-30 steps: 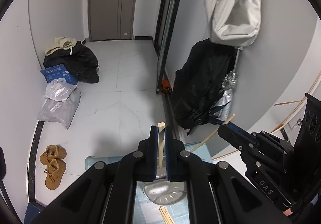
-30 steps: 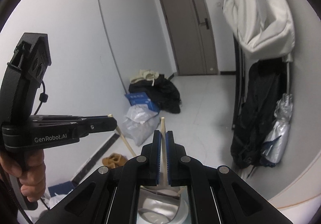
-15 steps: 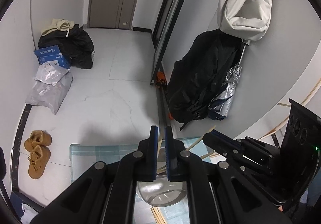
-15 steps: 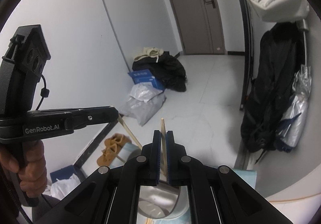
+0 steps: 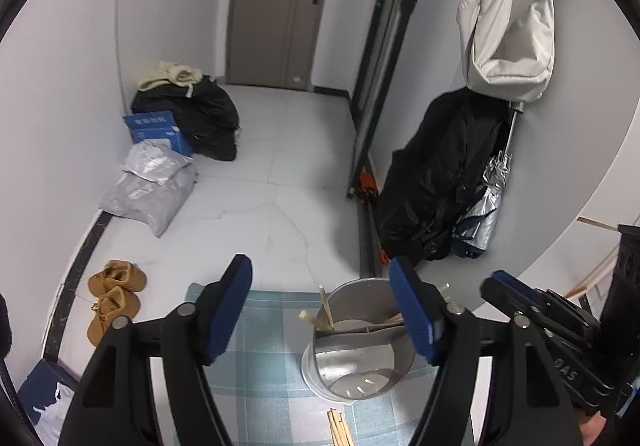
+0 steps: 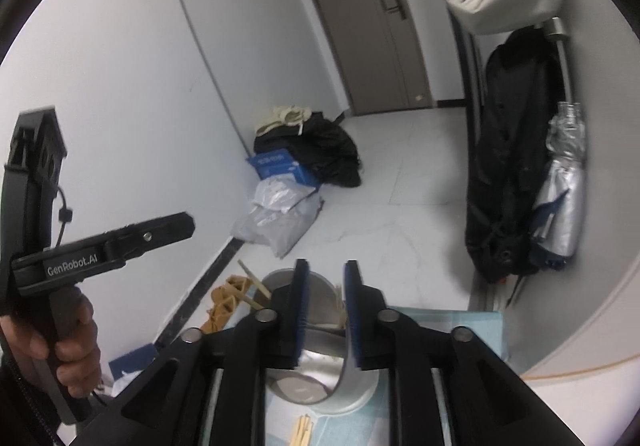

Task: Organize utensils
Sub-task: 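Open both grippers to release the chopsticks into the holder, then move both open grippers back down toward the chopstick bundle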

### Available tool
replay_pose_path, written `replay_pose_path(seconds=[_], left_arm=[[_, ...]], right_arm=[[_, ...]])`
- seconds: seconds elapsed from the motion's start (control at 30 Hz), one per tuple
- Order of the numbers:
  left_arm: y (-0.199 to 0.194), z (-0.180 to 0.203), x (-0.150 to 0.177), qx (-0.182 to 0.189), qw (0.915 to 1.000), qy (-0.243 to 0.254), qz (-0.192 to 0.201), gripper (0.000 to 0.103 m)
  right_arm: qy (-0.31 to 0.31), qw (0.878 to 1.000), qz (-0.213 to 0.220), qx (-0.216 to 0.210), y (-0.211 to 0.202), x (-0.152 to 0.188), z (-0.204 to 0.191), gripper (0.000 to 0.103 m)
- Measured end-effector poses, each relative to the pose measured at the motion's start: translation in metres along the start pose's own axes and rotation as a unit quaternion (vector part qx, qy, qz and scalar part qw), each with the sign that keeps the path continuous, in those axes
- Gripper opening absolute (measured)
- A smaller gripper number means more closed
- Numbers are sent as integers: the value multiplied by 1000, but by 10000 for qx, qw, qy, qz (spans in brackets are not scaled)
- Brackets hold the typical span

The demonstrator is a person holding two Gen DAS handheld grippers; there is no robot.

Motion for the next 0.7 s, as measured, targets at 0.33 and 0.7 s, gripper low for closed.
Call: replay_pose_path(seconds=[0.33,0.7], left_arm=[[-41,20,27,-283,9985,168,448,83],[-61,28,68,-549,9966,163,599,86]], right_arm=[[193,9985,479,198,-54,21,-8,48],[84,9958,760,513,-87,60,-23,69]])
Point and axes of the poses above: each gripper's, at about its wrist camera, not at the fingertips, and y roughly the way its jaws point, z to its right, x to its underside, the point moved 1 cm from there along y, roughly the way its jaws point, and after that the axes turned 7 degrees about x, right-handed, at the moved point
